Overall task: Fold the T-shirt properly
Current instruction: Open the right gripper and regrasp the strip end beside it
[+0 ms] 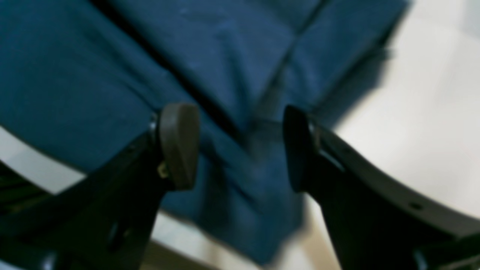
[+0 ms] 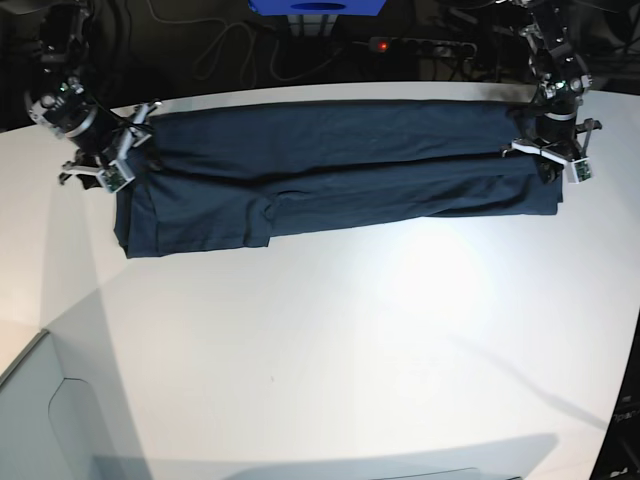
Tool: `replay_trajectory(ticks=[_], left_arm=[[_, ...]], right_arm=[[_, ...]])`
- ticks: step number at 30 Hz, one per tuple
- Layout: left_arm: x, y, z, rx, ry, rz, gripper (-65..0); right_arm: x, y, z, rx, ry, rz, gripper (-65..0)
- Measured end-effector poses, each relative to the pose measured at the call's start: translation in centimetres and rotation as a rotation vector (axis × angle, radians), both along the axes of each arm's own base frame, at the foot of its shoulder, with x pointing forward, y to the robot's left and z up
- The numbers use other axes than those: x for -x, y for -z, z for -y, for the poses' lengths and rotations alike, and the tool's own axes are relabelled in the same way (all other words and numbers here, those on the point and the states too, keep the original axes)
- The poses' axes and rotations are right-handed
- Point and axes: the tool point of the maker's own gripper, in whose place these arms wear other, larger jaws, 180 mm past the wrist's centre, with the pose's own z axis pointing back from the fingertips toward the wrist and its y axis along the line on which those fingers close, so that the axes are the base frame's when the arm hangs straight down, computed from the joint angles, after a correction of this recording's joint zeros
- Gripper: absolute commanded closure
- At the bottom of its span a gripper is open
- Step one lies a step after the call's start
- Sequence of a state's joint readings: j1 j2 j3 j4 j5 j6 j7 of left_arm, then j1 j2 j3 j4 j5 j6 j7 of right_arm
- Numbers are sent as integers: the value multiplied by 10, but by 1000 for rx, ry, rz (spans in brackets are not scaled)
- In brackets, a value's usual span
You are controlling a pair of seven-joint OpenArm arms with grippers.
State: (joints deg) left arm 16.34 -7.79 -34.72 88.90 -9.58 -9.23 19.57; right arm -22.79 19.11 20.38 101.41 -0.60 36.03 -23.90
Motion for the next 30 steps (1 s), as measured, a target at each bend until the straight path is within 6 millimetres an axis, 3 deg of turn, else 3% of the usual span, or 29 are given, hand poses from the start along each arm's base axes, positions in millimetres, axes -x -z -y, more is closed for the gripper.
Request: replay_trajectory(ticks=[4, 7, 13, 16, 20, 26, 30], left_arm=[[0, 1, 1, 3, -2, 0, 0], [1, 2, 2, 5, -2, -1, 0], [3, 2, 1, 5, -6, -5, 0], [3, 2, 0, 4, -5, -4, 0], [3, 2, 0, 3, -7, -5, 0], [3, 2, 0, 4, -7, -4, 0], [3, 2, 0, 4, -7, -4, 0]], right_arm=[[-15, -34, 2, 41, -11, 105, -355], [-30, -44, -6, 18, -23, 146, -355], [-72, -22, -18, -20, -19, 84, -357], [-88, -9, -12, -22, 0, 48, -359], [-97, 11, -20, -63, -3, -7, -359], [-94, 36, -28, -77, -19, -83, -358], [-95, 39, -28, -81, -17, -93, -354]])
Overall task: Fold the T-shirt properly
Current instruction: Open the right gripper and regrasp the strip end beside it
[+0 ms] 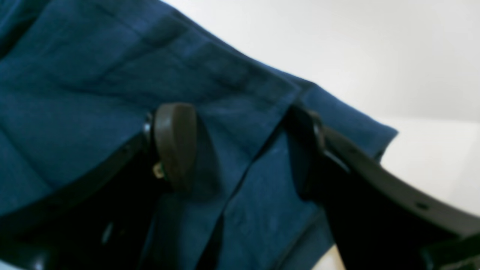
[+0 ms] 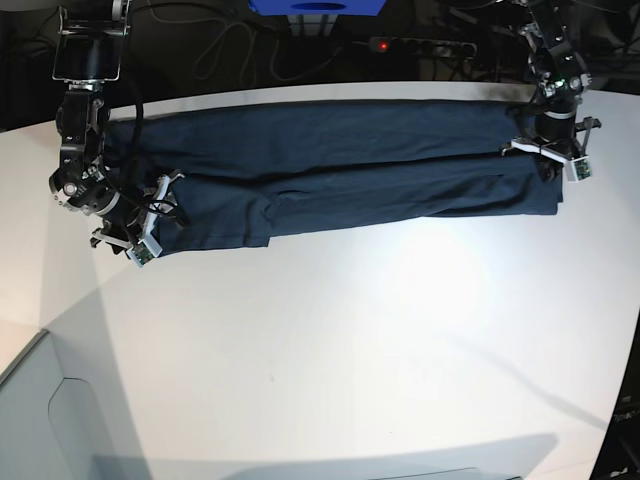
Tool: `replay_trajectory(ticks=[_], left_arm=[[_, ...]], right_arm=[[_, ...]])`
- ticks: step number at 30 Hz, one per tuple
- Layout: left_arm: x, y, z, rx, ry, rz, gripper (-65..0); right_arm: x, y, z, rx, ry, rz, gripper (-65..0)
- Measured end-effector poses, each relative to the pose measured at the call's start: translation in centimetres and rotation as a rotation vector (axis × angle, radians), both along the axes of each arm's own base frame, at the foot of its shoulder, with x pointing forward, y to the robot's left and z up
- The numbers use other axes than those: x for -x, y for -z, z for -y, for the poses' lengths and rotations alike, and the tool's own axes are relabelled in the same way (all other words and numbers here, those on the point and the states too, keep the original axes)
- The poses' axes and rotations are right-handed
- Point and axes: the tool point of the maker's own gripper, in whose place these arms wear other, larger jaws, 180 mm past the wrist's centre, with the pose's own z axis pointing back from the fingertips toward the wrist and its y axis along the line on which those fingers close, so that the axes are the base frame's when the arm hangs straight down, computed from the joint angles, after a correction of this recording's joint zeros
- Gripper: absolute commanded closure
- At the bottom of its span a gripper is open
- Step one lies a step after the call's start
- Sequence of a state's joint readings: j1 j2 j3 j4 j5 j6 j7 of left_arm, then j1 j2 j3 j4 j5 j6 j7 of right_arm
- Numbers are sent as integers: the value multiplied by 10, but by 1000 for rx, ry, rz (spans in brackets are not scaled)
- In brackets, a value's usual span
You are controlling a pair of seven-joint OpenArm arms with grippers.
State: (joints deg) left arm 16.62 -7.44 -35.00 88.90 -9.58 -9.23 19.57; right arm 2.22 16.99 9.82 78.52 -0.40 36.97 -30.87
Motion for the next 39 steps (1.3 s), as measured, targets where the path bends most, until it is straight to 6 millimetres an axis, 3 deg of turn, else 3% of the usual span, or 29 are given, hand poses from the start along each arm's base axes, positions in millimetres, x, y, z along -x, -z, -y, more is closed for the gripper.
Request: replay_trajectory(ticks=[2, 4, 9, 14, 20, 25, 33, 39], left_arm=[[0, 0, 0, 0, 0, 0, 0], [0, 0, 0, 0, 0, 0, 0], [0, 0, 0, 0, 0, 0, 0], [0, 0, 0, -1, 0, 0, 0], [-1, 0, 0, -3, 1, 0, 0], [-1, 0, 0, -3, 1, 0, 0], [0, 0, 0, -2, 1, -1, 0], [0, 0, 0, -2, 2, -2, 0]], right_arm=[[-3, -3, -2, -12, -1, 18, -348], [-4, -4, -3, -21, -2, 30, -293], [0, -2, -4, -26, -3, 26, 0], [9, 0, -5, -21, -10, 18, 0], [26, -29, -19, 5, -66, 99, -1], [24, -33, -20, 11, -68, 109, -23], [0, -16, -5, -12, -15, 66, -272], [0, -6, 5, -21, 25, 38, -366]])
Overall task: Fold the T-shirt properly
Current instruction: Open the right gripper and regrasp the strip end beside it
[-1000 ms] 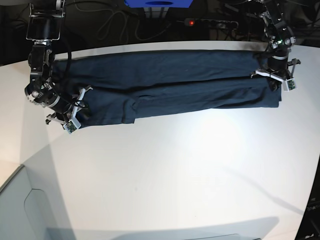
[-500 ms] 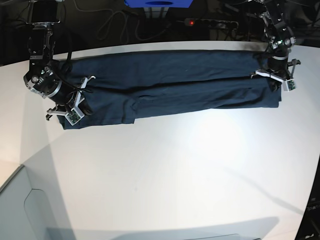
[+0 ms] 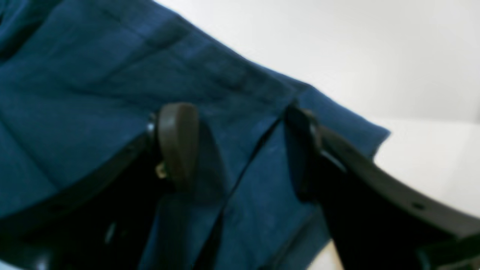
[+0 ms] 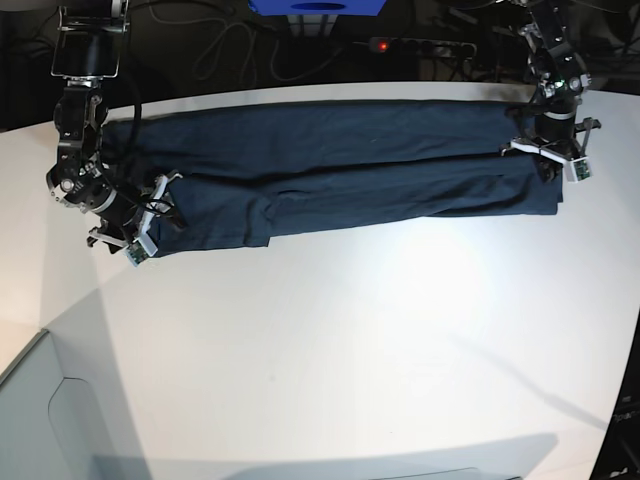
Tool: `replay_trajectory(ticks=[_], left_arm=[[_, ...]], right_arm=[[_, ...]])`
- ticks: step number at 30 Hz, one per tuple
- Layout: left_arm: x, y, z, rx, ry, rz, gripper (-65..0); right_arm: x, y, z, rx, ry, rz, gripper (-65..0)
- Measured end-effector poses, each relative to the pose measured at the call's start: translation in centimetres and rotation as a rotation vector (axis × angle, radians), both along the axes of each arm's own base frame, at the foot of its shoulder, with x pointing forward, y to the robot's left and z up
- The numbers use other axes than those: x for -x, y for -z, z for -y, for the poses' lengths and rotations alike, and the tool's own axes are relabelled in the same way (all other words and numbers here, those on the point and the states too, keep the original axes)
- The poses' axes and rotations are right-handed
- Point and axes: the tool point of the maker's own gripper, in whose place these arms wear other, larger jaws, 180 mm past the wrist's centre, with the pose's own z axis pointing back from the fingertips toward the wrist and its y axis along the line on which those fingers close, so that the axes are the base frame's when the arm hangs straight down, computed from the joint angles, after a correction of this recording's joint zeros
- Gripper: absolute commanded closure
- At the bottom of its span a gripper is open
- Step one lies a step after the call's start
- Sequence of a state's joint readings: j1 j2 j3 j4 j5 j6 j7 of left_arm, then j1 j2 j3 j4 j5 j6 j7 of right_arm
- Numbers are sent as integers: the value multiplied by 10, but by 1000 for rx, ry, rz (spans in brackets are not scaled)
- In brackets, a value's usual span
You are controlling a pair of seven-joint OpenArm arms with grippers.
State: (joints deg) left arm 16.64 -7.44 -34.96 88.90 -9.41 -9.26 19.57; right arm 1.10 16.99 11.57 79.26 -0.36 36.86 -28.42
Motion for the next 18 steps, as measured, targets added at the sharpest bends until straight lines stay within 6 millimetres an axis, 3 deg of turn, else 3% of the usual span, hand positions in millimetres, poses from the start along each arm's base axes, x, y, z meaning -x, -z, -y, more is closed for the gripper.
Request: replay_trajectory(ticks=[3, 18], left_arm=[[0, 0, 0, -1, 0, 0, 0], [0, 0, 0, 0, 0, 0, 0]], right_arm=[[-5, -4, 9, 8, 24, 11, -370], [-5, 3, 1, -19, 22, -7, -368]])
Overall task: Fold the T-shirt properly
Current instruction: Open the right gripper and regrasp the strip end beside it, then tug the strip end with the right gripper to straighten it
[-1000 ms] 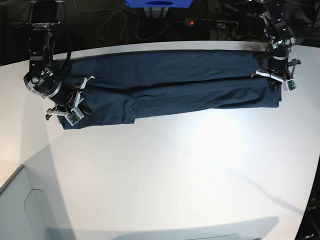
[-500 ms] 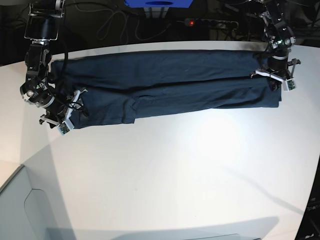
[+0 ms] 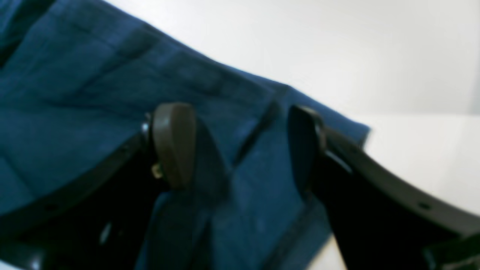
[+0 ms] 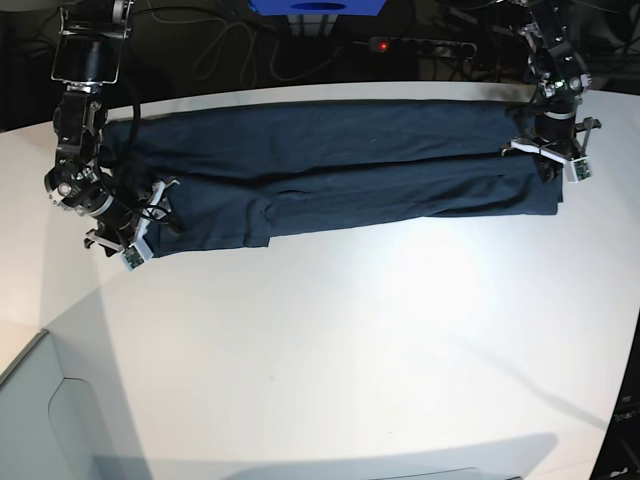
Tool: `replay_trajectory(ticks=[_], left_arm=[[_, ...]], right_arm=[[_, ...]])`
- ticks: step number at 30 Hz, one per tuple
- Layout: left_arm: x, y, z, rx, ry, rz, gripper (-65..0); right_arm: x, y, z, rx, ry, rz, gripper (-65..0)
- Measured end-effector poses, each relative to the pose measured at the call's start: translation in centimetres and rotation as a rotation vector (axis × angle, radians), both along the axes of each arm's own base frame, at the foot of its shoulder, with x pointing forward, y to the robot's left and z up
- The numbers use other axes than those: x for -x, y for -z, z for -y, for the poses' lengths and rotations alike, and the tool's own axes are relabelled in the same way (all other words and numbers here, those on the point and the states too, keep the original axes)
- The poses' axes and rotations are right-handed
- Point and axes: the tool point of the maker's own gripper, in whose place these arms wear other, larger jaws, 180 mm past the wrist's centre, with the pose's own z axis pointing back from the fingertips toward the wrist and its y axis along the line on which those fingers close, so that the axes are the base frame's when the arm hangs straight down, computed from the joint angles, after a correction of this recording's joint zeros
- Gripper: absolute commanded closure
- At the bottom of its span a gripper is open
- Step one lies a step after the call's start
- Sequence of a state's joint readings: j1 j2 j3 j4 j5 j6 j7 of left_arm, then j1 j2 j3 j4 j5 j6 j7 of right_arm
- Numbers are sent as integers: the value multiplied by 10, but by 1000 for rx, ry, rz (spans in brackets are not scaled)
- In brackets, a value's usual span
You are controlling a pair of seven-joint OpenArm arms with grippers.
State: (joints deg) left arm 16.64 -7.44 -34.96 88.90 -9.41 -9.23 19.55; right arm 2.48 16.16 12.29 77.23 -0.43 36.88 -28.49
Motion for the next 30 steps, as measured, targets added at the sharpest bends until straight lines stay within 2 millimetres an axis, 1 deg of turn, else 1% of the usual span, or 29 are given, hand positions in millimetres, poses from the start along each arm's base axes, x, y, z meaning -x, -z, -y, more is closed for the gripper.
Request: replay_trajectory(ticks=[4, 6, 9, 11, 14, 19, 21, 22, 24, 27, 29, 30], left_arm=[[0, 0, 0, 0, 0, 0, 0], [0, 0, 0, 0, 0, 0, 0], [0, 0, 0, 0, 0, 0, 0], [0, 0, 0, 0, 0, 0, 0], [0, 0, 0, 0, 0, 0, 0], [0, 0, 0, 0, 0, 0, 0], [0, 0, 0, 0, 0, 0, 0], [0, 0, 0, 0, 0, 0, 0], [0, 0, 0, 0, 0, 0, 0], [0, 0, 0, 0, -1, 1, 0], [0, 0, 0, 0, -1, 1, 0], [0, 0, 0, 0, -1, 1, 0]], right_arm=[[0, 0, -3, -6, -4, 0, -367], [2, 3, -9, 1, -29, -9, -367], [5, 7, -25, -7, -71, -21, -366], [5, 7, -27, -9, -72, -21, -351], [5, 7, -26, -6, -72, -20, -261], [5, 7, -25, -6, -71, -21, -5], [4, 6, -26, -5, -73, -17, 0], [4, 5, -25, -5, -72, -16, -7], [3, 0, -25, 6, -77, 0, 0], [4, -18, -29, 28, -100, 55, 0], [11, -34, -34, 45, -122, 100, 0], [18, -43, -37, 52, -131, 124, 0]])
